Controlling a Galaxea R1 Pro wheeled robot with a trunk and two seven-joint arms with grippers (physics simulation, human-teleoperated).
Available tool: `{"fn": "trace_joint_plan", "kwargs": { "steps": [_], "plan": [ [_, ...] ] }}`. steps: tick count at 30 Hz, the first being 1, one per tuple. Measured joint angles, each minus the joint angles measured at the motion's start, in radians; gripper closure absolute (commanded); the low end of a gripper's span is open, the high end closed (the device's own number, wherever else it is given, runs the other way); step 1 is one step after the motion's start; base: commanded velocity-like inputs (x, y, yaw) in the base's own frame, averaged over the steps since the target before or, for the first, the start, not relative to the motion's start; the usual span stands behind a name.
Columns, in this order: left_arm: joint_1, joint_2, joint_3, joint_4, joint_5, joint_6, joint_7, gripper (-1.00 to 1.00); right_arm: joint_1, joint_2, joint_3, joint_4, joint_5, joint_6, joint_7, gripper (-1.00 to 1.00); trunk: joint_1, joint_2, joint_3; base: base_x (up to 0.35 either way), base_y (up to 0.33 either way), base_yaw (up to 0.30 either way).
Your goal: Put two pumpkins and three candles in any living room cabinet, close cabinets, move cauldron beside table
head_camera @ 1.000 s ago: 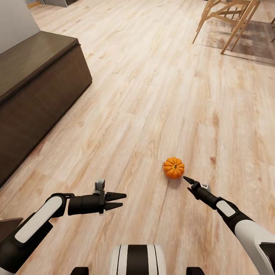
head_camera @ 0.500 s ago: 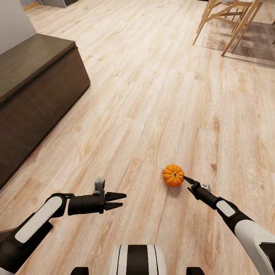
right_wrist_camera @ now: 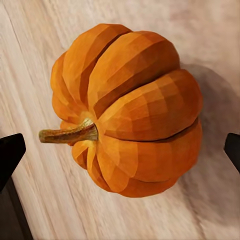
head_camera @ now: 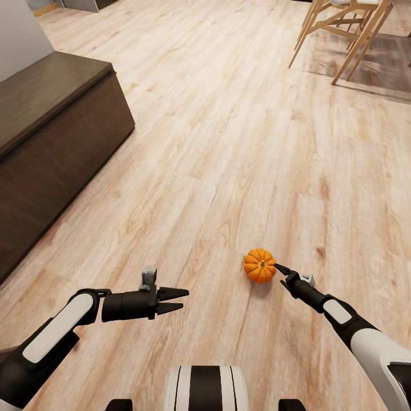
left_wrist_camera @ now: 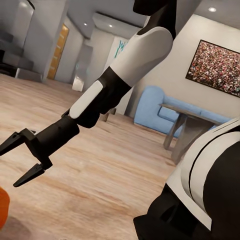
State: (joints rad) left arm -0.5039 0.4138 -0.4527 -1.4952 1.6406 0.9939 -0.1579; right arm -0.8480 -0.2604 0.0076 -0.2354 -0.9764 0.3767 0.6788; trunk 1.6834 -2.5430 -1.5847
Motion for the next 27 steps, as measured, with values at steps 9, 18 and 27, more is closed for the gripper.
{"fn": "trace_joint_plan", "kwargs": {
  "steps": [9, 18, 27],
  "plan": [
    [0.0, 0.0, 0.0, -0.002, 0.0, 0.0, 0.001, -1.0, 0.0, 0.0, 0.0, 0.0, 0.0, 0.0, 0.0, -1.0, 0.001, 0.0, -0.008, 0.006, 0.004, 0.0],
    [0.0, 0.0, 0.0, -0.002, 0.0, 0.0, 0.001, -1.0, 0.0, 0.0, 0.001, 0.0, 0.0, 0.0, 0.0, -1.0, 0.003, -0.002, -0.027, 0.0, 0.0, 0.0],
    [0.0, 0.0, 0.0, -0.002, 0.0, 0.0, 0.0, -1.0, 0.0, 0.0, 0.001, -0.001, 0.001, 0.0, 0.0, -1.0, 0.005, -0.003, -0.043, 0.0, 0.0, 0.0]
  ]
}}
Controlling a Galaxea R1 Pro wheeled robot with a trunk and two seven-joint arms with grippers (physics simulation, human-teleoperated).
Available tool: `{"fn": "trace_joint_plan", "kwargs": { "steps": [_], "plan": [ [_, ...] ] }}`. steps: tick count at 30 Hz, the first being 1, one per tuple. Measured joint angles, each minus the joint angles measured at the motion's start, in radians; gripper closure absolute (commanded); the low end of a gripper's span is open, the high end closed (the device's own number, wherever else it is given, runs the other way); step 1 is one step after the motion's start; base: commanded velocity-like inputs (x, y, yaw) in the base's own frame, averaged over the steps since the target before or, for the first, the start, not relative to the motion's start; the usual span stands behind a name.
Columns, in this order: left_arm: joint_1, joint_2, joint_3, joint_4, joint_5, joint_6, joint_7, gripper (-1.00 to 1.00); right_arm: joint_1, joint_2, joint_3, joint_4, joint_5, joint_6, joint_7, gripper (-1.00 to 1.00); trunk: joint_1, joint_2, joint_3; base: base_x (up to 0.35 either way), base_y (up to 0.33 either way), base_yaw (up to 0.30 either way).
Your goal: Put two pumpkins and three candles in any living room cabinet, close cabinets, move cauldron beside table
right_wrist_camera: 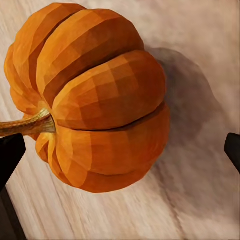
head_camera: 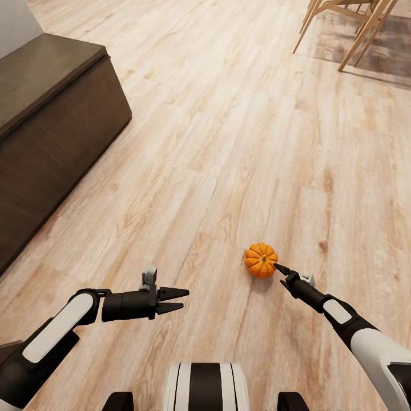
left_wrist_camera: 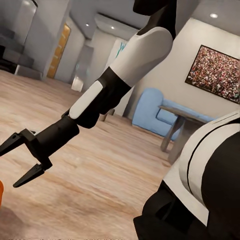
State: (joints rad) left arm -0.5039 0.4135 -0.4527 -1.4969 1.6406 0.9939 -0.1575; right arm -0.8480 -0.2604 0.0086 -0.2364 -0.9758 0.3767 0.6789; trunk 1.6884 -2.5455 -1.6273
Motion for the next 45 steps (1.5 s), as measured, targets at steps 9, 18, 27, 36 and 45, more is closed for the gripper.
{"fn": "trace_joint_plan", "kwargs": {
  "steps": [9, 18, 27, 36, 45],
  "plan": [
    [0.0, 0.0, 0.0, 0.001, 0.0, 0.0, 0.0, -1.0, 0.0, 0.0, 0.001, 0.0, 0.001, 0.0, 0.0, -1.0, 0.0, 0.0, 0.0, 0.05, 0.028, 0.0],
    [0.0, 0.0, 0.0, 0.001, 0.0, 0.0, 0.001, -1.0, 0.0, 0.0, 0.001, 0.0, 0.001, 0.0, 0.0, -1.0, 0.0, 0.0, 0.0, 0.023, 0.015, 0.0],
    [0.0, 0.0, 0.001, 0.002, 0.0, 0.0, 0.001, -1.0, 0.0, 0.0, 0.001, 0.0, 0.001, 0.0, -0.002, -1.0, 0.0, 0.0, 0.0, 0.071, 0.035, 0.0],
    [0.0, 0.0, 0.002, -0.001, -0.001, 0.0, 0.001, -1.0, 0.0, 0.0, 0.001, 0.0, 0.001, 0.0, -0.001, -1.0, 0.0, 0.0, 0.0, 0.003, 0.002, 0.0],
    [0.0, 0.0, 0.002, -0.001, 0.0, 0.0, 0.001, -1.0, 0.0, 0.0, 0.001, 0.0, 0.001, 0.0, -0.001, -1.0, 0.001, -0.001, -0.012, 0.0, 0.0, 0.0]
  ]
}}
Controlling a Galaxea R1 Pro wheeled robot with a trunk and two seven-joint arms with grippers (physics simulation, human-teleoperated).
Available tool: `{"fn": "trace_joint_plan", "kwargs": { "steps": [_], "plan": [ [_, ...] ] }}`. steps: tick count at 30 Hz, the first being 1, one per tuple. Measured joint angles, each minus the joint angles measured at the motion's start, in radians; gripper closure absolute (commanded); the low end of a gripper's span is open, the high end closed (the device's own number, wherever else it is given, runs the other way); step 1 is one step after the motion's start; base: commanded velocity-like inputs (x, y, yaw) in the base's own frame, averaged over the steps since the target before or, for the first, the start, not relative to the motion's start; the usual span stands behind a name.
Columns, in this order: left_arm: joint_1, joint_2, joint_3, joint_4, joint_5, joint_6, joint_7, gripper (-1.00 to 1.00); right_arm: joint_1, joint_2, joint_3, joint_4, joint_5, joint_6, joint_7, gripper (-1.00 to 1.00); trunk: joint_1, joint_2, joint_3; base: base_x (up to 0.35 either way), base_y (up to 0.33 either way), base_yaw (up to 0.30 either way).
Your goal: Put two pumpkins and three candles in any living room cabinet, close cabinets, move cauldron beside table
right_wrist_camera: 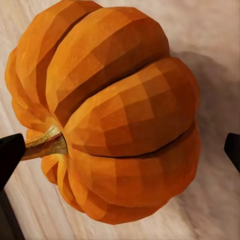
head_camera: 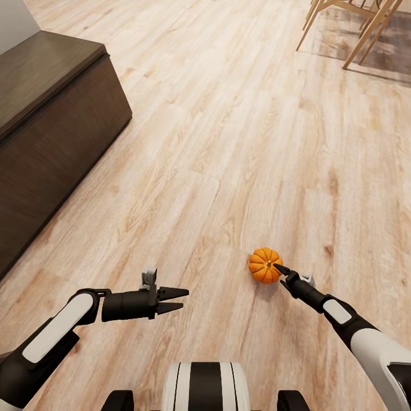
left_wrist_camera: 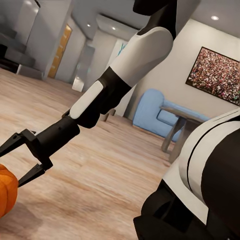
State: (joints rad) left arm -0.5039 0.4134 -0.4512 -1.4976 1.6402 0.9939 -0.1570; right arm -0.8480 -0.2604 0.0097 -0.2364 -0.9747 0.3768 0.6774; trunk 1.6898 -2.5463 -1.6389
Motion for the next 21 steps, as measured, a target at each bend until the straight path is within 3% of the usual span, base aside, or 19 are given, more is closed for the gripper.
{"fn": "trace_joint_plan", "kwargs": {
  "steps": [6, 10, 21],
  "plan": [
    [0.0, 0.0, 0.0, 0.001, 0.0, 0.0, 0.0, -1.0, 0.0, 0.0, 0.0, 0.0, -0.001, 0.0, -0.001, -1.0, 0.0, 0.0, 0.0, 0.0, 0.0, 0.0],
    [0.0, -0.001, 0.0, 0.001, 0.0, 0.0, 0.0, -1.0, 0.0, 0.0, 0.0, 0.0, 0.0, 0.0, -0.003, -1.0, 0.002, -0.001, -0.015, 0.0, 0.0, 0.0],
    [0.0, -0.002, -0.001, 0.003, 0.0, 0.0, 0.0, -1.0, 0.0, 0.0, 0.0, 0.0, 0.0, 0.0, -0.003, -1.0, 0.002, -0.001, -0.015, 0.008, 0.007, 0.0]
  ]
}}
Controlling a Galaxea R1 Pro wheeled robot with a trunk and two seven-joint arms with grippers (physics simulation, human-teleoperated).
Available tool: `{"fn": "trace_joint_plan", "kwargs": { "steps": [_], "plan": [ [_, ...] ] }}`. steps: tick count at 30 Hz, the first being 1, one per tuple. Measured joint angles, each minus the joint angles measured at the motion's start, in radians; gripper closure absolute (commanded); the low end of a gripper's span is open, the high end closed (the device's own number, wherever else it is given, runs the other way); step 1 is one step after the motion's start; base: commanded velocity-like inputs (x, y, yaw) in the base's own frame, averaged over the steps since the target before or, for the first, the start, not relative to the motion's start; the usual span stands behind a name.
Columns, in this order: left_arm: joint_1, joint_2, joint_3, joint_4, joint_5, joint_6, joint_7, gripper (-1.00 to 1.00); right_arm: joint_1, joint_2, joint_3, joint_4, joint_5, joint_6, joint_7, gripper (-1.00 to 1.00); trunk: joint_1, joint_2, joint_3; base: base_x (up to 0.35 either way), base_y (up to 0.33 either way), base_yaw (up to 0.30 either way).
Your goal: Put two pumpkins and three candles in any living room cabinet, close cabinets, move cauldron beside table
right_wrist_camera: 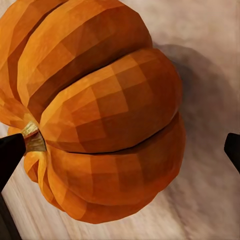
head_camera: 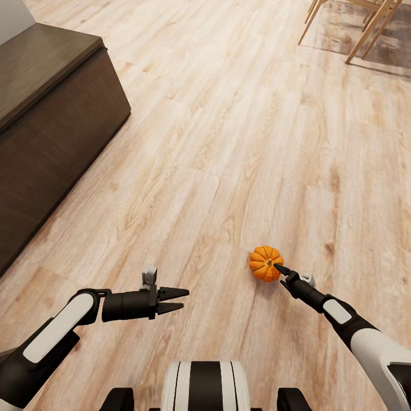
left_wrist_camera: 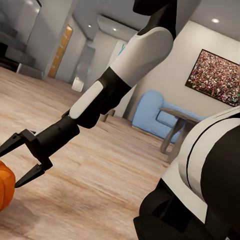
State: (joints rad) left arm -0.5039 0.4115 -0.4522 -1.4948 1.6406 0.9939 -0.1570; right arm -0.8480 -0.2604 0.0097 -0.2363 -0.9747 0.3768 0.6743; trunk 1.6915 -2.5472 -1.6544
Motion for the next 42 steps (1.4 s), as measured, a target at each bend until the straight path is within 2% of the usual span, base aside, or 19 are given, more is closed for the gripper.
{"fn": "trace_joint_plan", "kwargs": {
  "steps": [42],
  "plan": [
    [0.0, -0.001, -0.001, 0.0, 0.0, -0.002, 0.002, -1.0, 0.0, 0.001, 0.001, 0.0, 0.002, 0.0, 0.0, -1.0, 0.0, 0.0, 0.0, 0.015, 0.02, 0.0]
  ]
}}
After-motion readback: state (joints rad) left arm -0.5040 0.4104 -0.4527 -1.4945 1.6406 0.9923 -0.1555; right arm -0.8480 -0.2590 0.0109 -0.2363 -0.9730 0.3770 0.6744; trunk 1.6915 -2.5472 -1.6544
